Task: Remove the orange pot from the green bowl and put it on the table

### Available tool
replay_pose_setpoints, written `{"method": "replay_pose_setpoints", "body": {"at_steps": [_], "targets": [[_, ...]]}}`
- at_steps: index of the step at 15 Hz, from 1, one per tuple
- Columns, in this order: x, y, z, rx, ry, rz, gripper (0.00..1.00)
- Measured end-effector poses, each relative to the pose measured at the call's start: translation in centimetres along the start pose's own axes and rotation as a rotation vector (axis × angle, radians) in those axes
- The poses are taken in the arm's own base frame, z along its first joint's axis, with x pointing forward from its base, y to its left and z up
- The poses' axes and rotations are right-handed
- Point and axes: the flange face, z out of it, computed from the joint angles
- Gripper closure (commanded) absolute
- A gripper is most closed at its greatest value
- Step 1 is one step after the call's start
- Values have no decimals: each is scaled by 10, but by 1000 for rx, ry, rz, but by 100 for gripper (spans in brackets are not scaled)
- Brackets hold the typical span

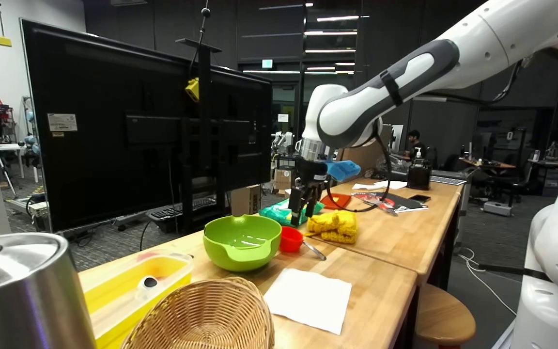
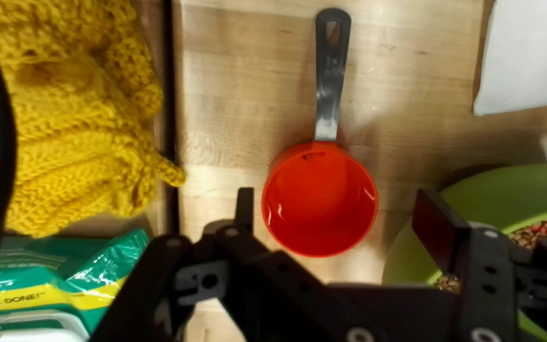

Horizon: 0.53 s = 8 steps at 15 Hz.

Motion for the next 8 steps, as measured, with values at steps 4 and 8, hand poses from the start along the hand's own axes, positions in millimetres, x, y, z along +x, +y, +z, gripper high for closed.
{"method": "replay_pose_setpoints", "body": {"at_steps": [4,8], "targets": [[17,1,-29,-2,-24,48,0],[26,1,-44,1,-42,78,0]]}}
